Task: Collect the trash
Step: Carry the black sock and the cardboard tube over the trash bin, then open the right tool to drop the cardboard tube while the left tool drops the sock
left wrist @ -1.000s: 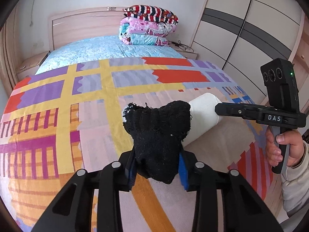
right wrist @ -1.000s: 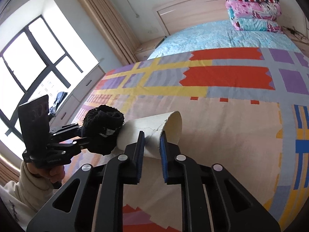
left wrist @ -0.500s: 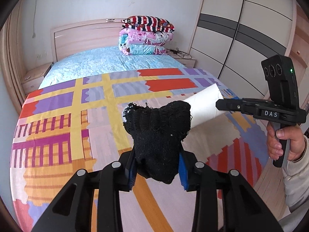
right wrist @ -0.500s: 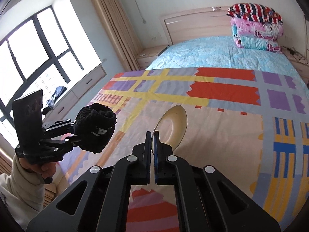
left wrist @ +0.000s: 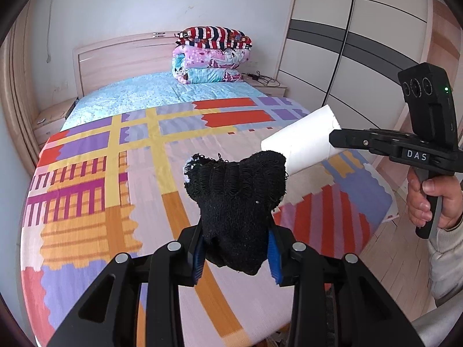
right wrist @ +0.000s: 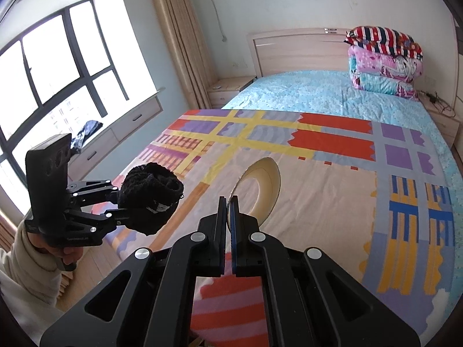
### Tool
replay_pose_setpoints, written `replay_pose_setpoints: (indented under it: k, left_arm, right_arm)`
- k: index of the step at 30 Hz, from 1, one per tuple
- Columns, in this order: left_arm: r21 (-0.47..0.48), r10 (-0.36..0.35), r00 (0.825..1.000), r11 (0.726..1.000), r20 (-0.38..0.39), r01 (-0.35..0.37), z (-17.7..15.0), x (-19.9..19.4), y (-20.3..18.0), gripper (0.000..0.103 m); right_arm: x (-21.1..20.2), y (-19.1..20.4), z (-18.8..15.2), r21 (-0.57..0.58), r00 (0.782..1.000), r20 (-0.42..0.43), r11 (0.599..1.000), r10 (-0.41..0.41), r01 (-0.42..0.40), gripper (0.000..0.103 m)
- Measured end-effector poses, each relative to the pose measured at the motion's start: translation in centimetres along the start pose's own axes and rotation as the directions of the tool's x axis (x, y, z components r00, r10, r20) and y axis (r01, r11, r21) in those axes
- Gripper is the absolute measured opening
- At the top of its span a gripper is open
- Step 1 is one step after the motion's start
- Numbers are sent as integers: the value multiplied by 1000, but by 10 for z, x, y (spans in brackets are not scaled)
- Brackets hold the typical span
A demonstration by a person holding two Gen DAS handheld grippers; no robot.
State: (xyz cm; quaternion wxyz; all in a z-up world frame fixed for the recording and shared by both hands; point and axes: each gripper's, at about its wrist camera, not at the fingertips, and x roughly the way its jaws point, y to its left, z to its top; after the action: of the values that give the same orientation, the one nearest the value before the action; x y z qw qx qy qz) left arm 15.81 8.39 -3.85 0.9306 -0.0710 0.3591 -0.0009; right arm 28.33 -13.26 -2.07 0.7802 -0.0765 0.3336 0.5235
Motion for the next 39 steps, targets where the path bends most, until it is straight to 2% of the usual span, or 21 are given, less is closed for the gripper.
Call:
replay_pose_setpoints:
  k: [12,16,25,32,39]
  left_arm:
    - [42,-9,1000,999,8,9,-34,-35,-33,34]
    - [52,-28,1000,998,4,28,-48,-43,-44,34]
    - [96,-50,998,994,-35,53,-85,-59,-61,34]
    - [59,-88,993,994,-76,93,-115,-53,-71,34]
    - [36,-127,981,990,-144,134,-143,-36,-82,34]
  right_arm:
    - [-44,34,-37,-57,1000,9,998,21,-21,3]
    - [-51,39,-53,-42,996,-28,996,80,-81,3]
    - [-61,58,-101,-43,991,-94,994,93,-97,3]
    - [-65,72,-130,-22,982,-140,992,123,-127,3]
    - [-55,93,-159,-64,971,-224,993,85,-102,3]
